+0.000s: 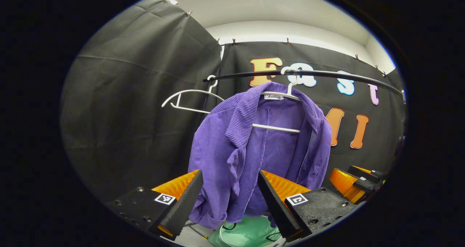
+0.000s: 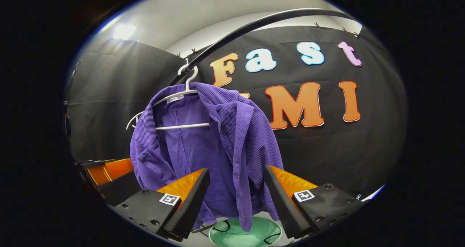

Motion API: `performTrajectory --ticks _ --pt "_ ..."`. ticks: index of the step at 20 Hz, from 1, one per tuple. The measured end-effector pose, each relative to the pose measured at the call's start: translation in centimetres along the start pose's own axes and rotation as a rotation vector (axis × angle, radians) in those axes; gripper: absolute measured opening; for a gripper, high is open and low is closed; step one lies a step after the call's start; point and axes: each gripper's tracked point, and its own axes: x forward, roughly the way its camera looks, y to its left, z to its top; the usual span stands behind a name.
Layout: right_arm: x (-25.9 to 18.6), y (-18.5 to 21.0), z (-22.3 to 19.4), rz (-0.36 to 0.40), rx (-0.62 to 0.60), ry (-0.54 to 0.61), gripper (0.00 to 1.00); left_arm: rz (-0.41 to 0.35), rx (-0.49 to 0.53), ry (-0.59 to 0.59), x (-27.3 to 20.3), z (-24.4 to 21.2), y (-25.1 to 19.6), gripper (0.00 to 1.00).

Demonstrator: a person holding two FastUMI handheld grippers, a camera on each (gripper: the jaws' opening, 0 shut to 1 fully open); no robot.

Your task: Grasp the clothes on the hanger with both hands and then place them into the laundry hamper below.

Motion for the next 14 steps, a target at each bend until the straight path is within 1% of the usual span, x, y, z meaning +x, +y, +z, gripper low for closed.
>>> performTrajectory --ticks 1,2,3,8,9,10,11,12,13,14 --pt "0.7 0.1 -0.1 0.004 0.002 0.003 0.98 -0.003 0.005 0.006 0.3 -0.1 0.0 0.92" --pt "1.4 0.3 0.0 0.008 0.002 0.003 0.98 -0.004 0.008 0.006 0.6 0.0 0.0 0.92" --pt "2.0 0.1 0.1 0.009 0.001 0.002 0.98 -0.001 0.01 0.004 0.9 0.0 0.0 0.95" --pt "5.9 -0.4 1.1 0.006 0.019 -0.008 0.98 0.016 0.018 -0.004 2.6 0.1 0.2 0.95" --pt "6.7 -0.6 1.2 0.01 0.023 -0.009 0.89 0.016 0.019 0.0 2.8 0.0 0.1 0.92" --pt "7.4 -0.7 1.2 0.011 0.027 -0.009 0.89 0.009 0.016 0.007 3.1 -0.2 -0.1 0.92" --pt "8.1 -0.9 1.2 0.011 0.029 -0.008 0.87 0.002 0.012 0.014 3.2 -0.4 -0.3 0.95" --pt "8.7 -1.0 1.0 0.018 0.036 -0.005 0.8 -0.004 0.016 0.024 3.4 -0.7 -0.5 0.89" --pt "9.5 -1.2 0.7 0.016 0.042 0.002 0.77 -0.002 0.024 0.026 3.6 -0.8 -0.4 0.87" --pt "10.1 -1.4 0.3 0.019 0.052 0.011 0.69 0.005 0.033 0.027 3.8 -0.9 -0.2 0.79"
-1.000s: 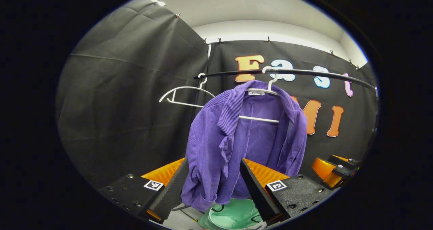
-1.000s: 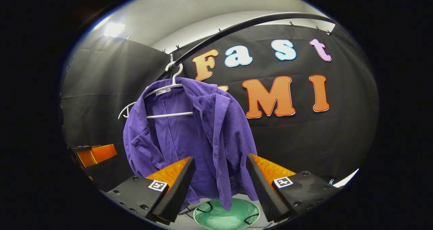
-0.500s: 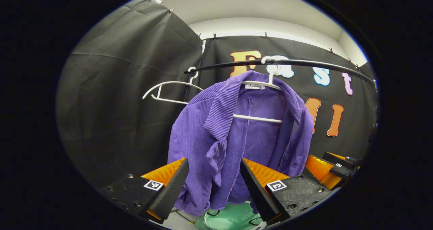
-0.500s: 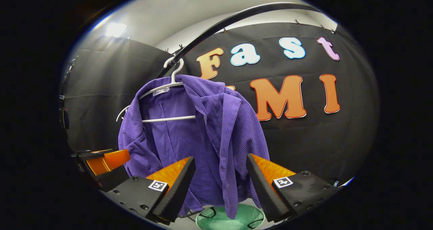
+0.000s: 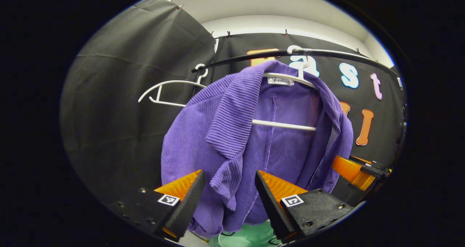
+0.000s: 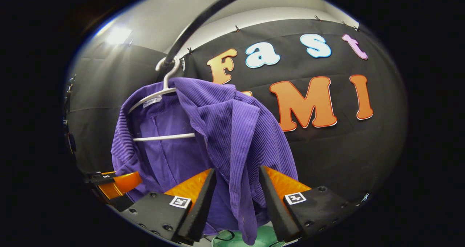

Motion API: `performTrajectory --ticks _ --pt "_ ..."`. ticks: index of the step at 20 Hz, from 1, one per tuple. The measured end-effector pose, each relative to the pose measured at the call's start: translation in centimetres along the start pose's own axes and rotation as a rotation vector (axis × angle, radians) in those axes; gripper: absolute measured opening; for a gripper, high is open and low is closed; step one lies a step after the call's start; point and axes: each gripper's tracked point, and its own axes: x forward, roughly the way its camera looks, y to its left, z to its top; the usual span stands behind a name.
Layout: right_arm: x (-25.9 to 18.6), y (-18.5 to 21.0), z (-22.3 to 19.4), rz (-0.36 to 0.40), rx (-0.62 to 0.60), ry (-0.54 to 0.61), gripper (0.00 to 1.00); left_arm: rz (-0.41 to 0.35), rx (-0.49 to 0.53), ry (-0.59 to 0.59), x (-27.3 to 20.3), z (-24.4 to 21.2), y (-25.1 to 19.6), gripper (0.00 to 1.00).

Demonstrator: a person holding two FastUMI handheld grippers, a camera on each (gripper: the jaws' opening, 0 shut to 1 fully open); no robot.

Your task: Grasp the clothes on the hanger with both hands and then place them into the laundry hamper below.

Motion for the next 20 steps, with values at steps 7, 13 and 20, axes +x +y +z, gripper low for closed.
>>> performTrajectory --ticks 7,13,20 --pt "3.2 0.3 -0.5 0.052 0.127 0.034 0.42 0.027 -0.001 0.012 1.1 -0.2 0.3 0.39" --pt "3.2 -1.8 0.9 0.058 0.187 -0.005 0.08 0.027 0.029 0.038 0.9 -0.3 0.9 0.02" --pt "2.9 -6.1 5.2 0.042 0.256 -0.084 0.08 0.051 -0.013 -0.008 0.2 1.6 2.3 0.0"
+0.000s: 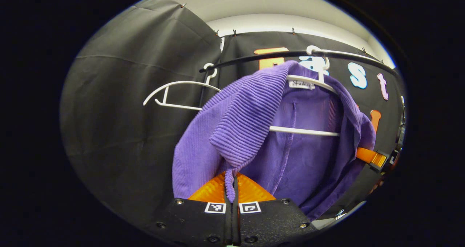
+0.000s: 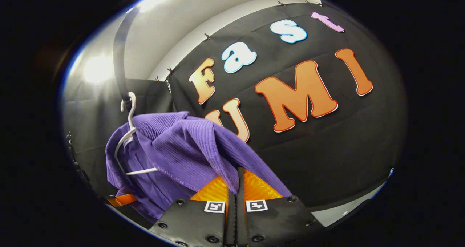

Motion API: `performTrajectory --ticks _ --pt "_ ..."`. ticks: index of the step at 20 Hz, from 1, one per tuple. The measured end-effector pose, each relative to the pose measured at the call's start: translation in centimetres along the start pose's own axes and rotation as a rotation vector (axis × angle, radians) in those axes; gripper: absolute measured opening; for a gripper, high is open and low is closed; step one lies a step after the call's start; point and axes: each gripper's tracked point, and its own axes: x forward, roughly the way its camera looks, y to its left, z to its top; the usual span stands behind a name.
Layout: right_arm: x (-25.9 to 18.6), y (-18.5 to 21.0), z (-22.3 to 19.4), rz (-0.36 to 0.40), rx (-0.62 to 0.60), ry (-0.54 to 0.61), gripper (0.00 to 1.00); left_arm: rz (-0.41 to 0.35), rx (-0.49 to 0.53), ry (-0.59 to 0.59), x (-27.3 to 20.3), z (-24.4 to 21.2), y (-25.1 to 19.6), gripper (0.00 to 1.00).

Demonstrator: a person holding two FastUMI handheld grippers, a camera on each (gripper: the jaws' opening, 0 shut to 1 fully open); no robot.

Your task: Grasp the clothes on the hanger with both hands and then place them into the laundry hamper below.

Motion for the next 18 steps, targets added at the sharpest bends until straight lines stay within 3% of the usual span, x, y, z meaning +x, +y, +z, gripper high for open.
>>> performTrajectory --ticks 4,10,18 --pt "-0.4 0.3 0.4 0.039 0.015 0.002 0.07 0.007 -0.011 -0.014 -0.3 0.8 0.9 0.0" --pt "-2.0 0.8 0.3 -0.006 0.036 -0.006 0.08 -0.104 -0.011 -0.006 0.1 1.0 0.4 0.0" --pt "-2.7 0.4 3.7 -0.012 0.131 -0.057 0.08 -0.168 -0.041 -0.033 0.1 2.8 0.9 0.0"
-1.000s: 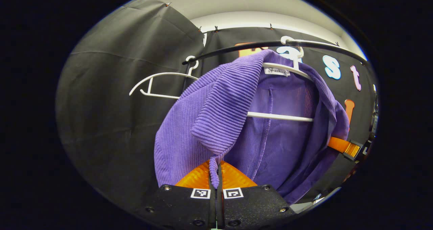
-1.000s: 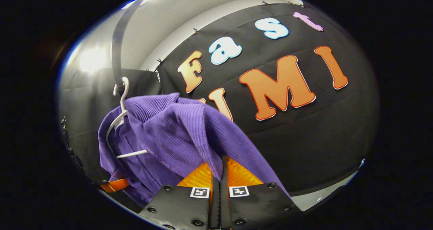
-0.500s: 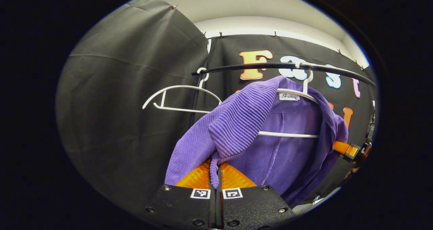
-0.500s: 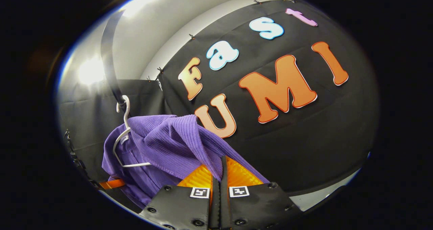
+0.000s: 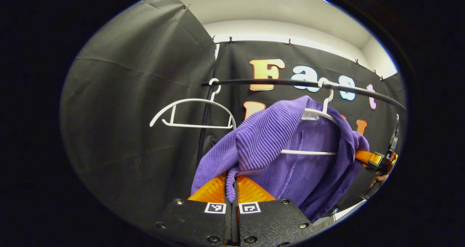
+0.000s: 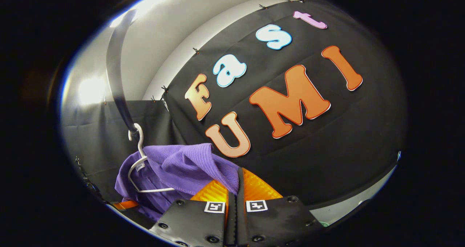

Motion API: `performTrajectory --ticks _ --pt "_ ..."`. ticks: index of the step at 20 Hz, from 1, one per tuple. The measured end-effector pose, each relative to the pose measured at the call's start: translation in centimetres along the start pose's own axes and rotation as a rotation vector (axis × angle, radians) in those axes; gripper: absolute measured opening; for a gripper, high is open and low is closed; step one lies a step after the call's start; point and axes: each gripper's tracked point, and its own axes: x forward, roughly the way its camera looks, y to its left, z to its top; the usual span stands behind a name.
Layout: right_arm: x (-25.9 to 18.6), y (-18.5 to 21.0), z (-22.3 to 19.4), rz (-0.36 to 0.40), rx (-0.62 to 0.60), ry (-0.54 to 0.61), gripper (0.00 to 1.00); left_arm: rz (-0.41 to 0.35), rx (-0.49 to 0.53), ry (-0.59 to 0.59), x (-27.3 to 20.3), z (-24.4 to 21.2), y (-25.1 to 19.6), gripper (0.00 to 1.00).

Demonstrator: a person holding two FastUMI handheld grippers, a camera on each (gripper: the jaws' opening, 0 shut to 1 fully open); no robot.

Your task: Grasp the clothes on the hanger with both hands and then place them into the laundry hamper below.

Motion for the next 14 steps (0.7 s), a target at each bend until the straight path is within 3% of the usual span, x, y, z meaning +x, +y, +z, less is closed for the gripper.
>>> performTrajectory --ticks 3,4,14 --pt "1.8 -0.3 1.0 0.026 0.01 0.023 0.08 0.015 0.022 -0.025 0.2 1.2 1.1 0.0" --pt "2.4 -0.5 1.4 0.029 0.03 0.024 0.01 0.014 0.017 -0.029 0.2 1.5 1.0 0.0" --pt "4.7 -1.5 5.3 0.065 0.036 0.05 0.01 0.055 0.098 -0.122 0.9 5.3 3.2 0.0"
